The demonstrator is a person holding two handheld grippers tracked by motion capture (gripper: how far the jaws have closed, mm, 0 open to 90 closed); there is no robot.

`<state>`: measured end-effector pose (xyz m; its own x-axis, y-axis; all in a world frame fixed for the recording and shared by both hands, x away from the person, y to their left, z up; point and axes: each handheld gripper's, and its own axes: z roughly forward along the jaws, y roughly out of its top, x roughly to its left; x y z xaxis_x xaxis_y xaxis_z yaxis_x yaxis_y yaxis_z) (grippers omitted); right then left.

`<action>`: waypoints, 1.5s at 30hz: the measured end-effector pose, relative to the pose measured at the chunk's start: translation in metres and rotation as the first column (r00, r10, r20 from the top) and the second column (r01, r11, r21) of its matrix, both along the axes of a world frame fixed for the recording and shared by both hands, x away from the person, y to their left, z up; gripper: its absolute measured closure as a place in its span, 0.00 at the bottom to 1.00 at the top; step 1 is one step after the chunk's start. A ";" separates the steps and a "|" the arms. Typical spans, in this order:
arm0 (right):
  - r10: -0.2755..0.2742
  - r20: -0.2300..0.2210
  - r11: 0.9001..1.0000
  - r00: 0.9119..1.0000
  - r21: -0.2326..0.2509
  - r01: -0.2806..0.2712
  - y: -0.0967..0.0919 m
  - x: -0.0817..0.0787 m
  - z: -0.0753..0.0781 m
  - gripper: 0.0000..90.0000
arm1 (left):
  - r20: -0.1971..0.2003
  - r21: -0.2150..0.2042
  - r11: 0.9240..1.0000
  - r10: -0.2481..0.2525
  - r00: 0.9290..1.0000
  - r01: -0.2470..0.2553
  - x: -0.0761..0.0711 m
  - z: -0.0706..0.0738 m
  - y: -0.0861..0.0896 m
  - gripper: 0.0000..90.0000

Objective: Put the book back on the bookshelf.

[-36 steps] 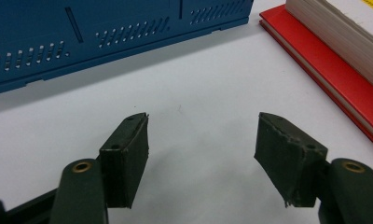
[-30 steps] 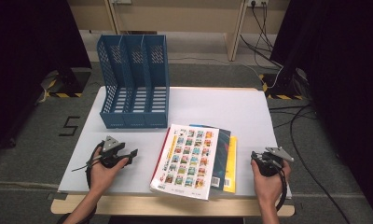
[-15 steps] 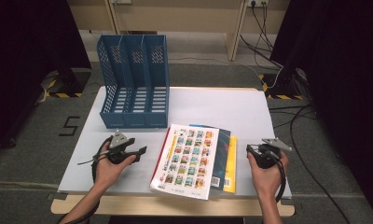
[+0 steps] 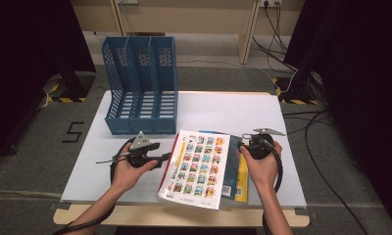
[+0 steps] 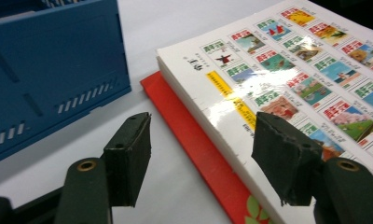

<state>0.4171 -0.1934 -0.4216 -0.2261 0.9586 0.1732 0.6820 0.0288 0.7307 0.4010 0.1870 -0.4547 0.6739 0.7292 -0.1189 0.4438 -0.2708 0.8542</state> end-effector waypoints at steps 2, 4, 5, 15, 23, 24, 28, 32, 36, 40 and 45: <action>0.027 -0.020 1.000 0.999 0.016 -0.027 0.008 0.006 0.002 0.57 | -0.016 -0.015 1.000 -0.013 1.000 0.012 0.001 -0.001 -0.004 0.42; 0.040 -0.028 0.999 0.999 0.023 -0.039 0.013 0.010 0.003 0.57 | -0.027 -0.017 1.000 -0.020 0.999 0.020 0.003 -0.002 -0.008 0.42; 0.040 -0.028 0.999 0.999 0.023 -0.039 0.013 0.010 0.003 0.57 | -0.032 -0.013 1.000 -0.025 0.999 0.025 0.003 -0.002 -0.010 0.42; 0.083 -0.074 0.994 0.994 0.075 -0.077 0.024 0.022 0.004 0.55 | -0.056 0.012 0.999 -0.040 0.998 0.040 0.004 -0.007 -0.022 0.44; 0.101 -0.110 0.990 0.989 0.107 -0.089 0.028 0.026 -0.001 0.54 | -0.078 0.018 0.999 -0.043 0.996 0.045 0.004 -0.015 -0.027 0.44; 0.105 -0.118 0.989 0.987 0.117 -0.091 0.029 0.027 -0.001 0.55 | -0.080 0.014 0.999 -0.048 0.996 0.049 0.004 -0.015 -0.028 0.44; 0.118 -0.142 0.984 0.983 0.153 -0.096 0.030 0.028 -0.002 0.57 | -0.083 0.010 0.999 -0.049 0.995 0.050 0.004 -0.015 -0.029 0.43; 0.122 -0.168 0.979 0.978 0.180 -0.091 0.031 0.029 -0.004 0.55 | -0.088 0.005 0.999 -0.048 0.995 0.048 0.005 -0.016 -0.031 0.43; 0.125 -0.186 0.979 0.975 0.182 -0.091 0.032 0.033 -0.005 0.50 | -0.088 0.008 0.999 -0.052 0.995 0.053 0.004 -0.015 -0.031 0.43; 0.123 -0.192 0.980 0.974 0.177 -0.089 0.034 0.035 -0.006 0.47 | -0.092 0.001 0.998 -0.056 0.994 0.056 0.005 -0.016 -0.032 0.43; 0.135 -0.222 0.971 0.966 0.224 -0.084 0.036 0.040 -0.012 0.42 | -0.100 0.000 0.998 -0.060 0.993 0.060 0.006 -0.016 -0.032 0.43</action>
